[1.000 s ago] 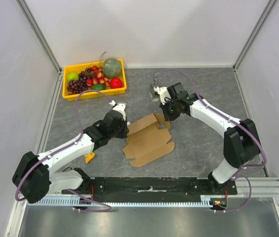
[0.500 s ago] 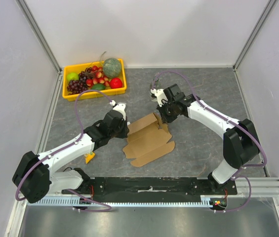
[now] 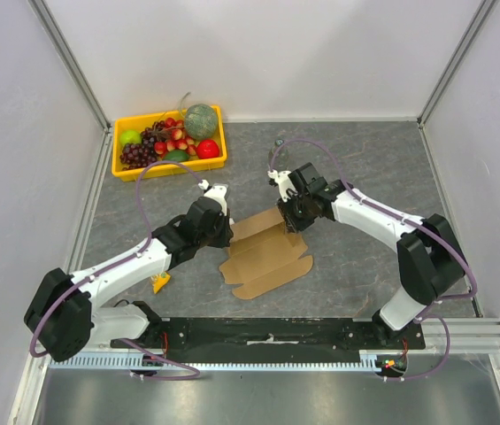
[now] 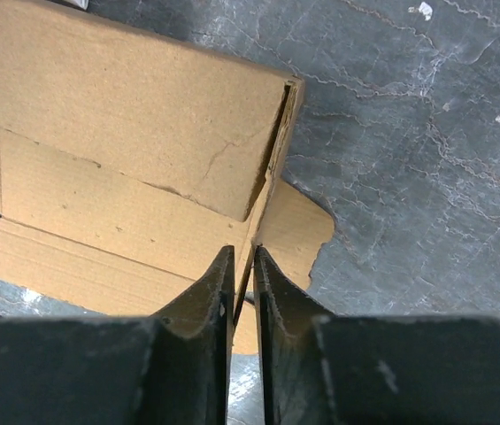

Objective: Fold the paper box

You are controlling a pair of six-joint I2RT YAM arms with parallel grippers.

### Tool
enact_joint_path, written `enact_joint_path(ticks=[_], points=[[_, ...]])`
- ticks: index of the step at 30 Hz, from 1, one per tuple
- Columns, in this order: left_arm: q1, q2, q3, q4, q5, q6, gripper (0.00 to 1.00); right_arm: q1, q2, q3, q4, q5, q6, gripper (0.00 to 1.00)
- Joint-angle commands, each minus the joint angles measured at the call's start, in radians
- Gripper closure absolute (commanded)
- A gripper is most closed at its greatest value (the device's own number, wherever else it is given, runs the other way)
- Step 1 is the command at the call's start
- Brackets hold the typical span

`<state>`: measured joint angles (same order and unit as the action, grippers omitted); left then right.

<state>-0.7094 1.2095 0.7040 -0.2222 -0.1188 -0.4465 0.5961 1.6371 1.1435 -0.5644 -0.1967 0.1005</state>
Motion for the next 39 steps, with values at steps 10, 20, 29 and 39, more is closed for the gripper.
enact_joint_path(ticks=[10, 20, 29, 39], points=[[-0.001, 0.042, -0.018, -0.051, 0.016, -0.012, 0.93, 0.011, -0.146, -0.067, 0.112, 0.098, 0.047, 0.54], [-0.001, 0.035, -0.021, -0.057, 0.011, -0.014, 0.93, -0.030, -0.252, -0.117, 0.224, 0.259, 0.122, 0.46], [-0.002, 0.025, -0.014, -0.060, 0.013, -0.014, 0.93, -0.050, -0.201, -0.226, 0.309, 0.241, 0.070, 0.41], [-0.001, 0.030, 0.002, -0.066, 0.016, -0.006, 0.93, -0.050, -0.178, -0.364, 0.531, 0.076, 0.041, 0.36]])
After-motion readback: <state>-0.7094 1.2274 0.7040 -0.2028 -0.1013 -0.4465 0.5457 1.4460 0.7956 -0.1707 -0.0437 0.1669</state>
